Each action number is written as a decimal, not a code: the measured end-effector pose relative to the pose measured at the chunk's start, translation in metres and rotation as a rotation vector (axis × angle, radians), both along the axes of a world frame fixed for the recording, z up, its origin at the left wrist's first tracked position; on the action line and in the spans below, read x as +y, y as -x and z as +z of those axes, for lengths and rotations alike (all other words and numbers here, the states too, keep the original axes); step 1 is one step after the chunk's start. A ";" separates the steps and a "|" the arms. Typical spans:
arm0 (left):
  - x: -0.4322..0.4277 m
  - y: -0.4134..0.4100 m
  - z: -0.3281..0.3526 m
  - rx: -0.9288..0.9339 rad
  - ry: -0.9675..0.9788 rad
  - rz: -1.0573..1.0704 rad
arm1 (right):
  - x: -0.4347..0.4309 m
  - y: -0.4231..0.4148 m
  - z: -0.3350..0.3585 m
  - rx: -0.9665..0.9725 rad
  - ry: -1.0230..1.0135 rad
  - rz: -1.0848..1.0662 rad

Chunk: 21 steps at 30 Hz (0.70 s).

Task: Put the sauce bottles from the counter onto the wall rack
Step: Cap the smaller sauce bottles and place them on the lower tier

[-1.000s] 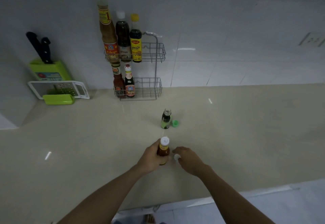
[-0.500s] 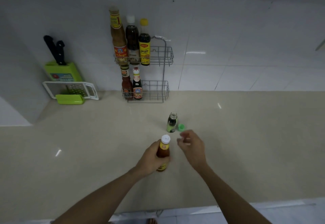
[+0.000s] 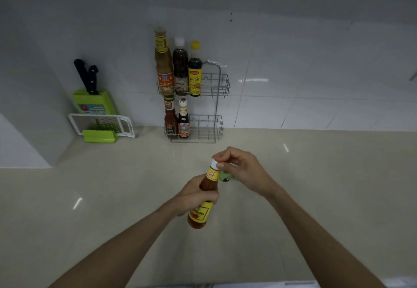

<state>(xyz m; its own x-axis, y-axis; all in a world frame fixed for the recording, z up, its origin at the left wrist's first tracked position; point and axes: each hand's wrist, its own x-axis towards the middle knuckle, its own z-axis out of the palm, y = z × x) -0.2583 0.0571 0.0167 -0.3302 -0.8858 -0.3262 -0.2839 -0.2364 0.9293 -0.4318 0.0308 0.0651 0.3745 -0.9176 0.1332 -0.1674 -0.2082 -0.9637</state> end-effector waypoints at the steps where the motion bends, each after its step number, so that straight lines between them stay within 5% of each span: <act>1: 0.001 -0.003 0.006 0.025 -0.026 -0.069 | -0.004 0.005 0.011 0.046 -0.027 0.073; 5: 0.004 -0.010 0.021 0.193 -0.121 -0.264 | -0.009 0.008 0.050 0.339 0.059 0.268; 11: 0.001 -0.014 0.038 0.174 -0.083 -0.345 | -0.008 -0.006 0.044 0.955 0.874 0.198; 16: 0.012 0.003 0.019 -0.265 0.261 0.235 | -0.004 -0.025 0.030 1.344 0.698 -0.020; 18: 0.012 -0.002 0.018 -0.247 0.229 0.182 | -0.001 -0.031 0.036 1.414 0.625 0.053; 21: 0.008 -0.020 0.035 -0.057 0.032 -0.221 | -0.001 -0.025 0.053 1.145 0.697 0.193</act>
